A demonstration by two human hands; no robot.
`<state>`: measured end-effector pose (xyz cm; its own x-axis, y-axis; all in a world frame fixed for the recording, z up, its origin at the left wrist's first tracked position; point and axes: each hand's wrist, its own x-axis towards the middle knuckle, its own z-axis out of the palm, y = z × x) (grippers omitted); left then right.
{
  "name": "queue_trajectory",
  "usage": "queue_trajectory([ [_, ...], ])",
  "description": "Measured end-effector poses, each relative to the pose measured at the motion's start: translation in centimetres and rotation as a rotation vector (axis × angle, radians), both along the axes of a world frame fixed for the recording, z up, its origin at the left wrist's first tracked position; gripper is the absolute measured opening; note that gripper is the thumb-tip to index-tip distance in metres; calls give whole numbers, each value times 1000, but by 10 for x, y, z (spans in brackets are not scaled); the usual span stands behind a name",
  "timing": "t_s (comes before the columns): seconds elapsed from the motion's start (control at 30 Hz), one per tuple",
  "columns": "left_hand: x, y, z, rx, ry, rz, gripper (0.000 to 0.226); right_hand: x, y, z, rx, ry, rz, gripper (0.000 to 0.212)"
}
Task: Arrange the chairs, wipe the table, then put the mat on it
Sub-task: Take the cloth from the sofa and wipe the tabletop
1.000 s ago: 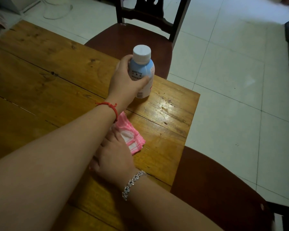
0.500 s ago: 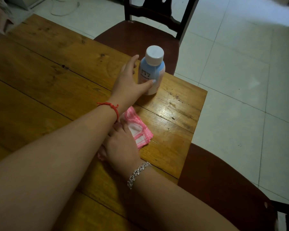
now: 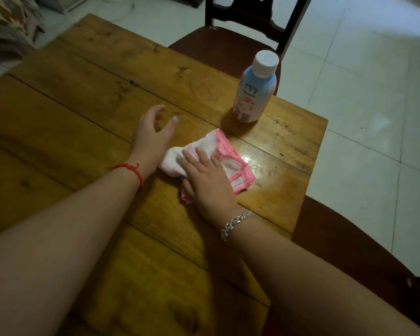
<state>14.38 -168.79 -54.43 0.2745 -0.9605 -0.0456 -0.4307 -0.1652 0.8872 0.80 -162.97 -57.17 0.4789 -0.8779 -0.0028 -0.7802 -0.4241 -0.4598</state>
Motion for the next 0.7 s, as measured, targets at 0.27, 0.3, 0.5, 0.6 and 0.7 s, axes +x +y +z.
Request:
queue_trajectory([
  [0.27, 39, 56, 2, 102, 37, 32, 38, 27, 49, 4, 22, -35, -12, 43],
  [0.3, 42, 64, 1, 143, 37, 21, 37, 31, 57, 5, 30, -32, -13, 43],
  [0.5, 46, 108, 6, 391, -125, -103, 29, 51, 107, 8, 38, -48, -32, 50],
  [0.6, 46, 129, 19, 502, -180, -186, 20, 57, 135, 11, 55, -77, -23, 47],
  [0.7, 39, 158, 32, 614, -9, -217, 25, 56, 165, 19, 92, -147, 0, 40],
])
